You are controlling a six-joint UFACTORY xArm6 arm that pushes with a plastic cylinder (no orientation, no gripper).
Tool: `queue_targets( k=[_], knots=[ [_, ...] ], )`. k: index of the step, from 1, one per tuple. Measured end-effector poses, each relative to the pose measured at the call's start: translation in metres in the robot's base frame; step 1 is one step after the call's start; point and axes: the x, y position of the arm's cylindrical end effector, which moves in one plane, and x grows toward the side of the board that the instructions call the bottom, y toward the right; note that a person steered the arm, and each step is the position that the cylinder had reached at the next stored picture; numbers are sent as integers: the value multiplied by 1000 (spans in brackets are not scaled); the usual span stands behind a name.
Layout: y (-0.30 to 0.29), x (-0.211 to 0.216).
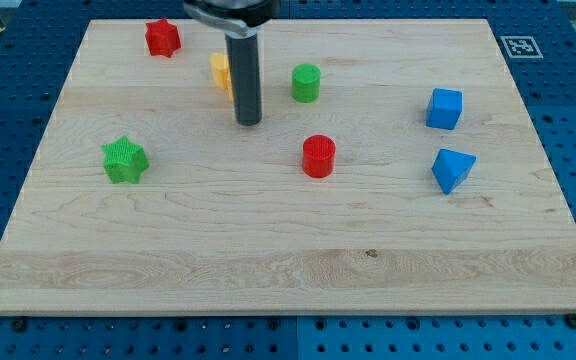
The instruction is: Place the yellow hexagon above the green circle
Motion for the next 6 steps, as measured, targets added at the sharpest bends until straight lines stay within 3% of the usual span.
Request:
queue_targets(
  k=[1, 2, 4, 6],
  knots=[
    [-52, -9],
    [-56, -39],
    [8, -61],
    [19, -34]
  ],
)
